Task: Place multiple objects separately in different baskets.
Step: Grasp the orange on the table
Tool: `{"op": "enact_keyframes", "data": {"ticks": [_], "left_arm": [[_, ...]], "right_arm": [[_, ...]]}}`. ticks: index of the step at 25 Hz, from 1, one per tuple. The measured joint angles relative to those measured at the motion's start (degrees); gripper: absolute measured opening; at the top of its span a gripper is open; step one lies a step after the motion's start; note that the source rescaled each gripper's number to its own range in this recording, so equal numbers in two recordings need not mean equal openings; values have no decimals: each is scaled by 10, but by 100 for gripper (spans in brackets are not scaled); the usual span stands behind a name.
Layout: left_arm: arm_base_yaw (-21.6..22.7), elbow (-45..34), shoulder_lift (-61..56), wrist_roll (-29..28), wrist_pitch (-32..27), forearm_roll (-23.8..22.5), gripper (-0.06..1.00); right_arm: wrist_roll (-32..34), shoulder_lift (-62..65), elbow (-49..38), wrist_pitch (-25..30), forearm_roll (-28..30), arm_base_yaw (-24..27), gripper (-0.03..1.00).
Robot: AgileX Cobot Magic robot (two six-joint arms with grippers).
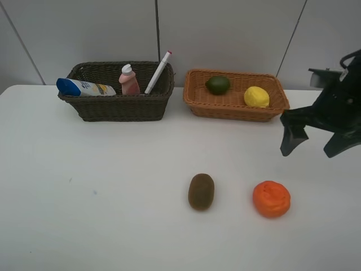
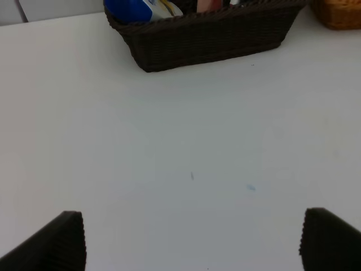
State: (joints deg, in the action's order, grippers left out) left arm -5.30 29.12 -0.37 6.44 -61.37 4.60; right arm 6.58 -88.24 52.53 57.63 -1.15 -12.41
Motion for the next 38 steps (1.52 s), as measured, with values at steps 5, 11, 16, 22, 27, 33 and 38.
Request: {"op": "enact_keyframes", "data": {"ticks": [5,11,16,22,27,33,38], "left_arm": [[0,0,0,0,0,0,100],[0,0,0,0,0,0,100],[0,0,0,0,0,0,100],[0,0,0,0,0,0,100],[0,0,0,0,0,0,100],[0,0,0,0,0,0,100],[0,0,0,0,0,0,100]], "right_arm": [[6,-8,-70,-86,-2,-55,95],[9,-28,-84,-122,-4,-96,95],[17,-49,-84,-131,-6,-130,95],[19,-96,-85,-148,-2,-134,95],[19,-131,-85,-158,-2,-134,95],[19,-162,-85,-160,-1,-134,87],[19,-163,-85,-162,-1,-134,47]]}}
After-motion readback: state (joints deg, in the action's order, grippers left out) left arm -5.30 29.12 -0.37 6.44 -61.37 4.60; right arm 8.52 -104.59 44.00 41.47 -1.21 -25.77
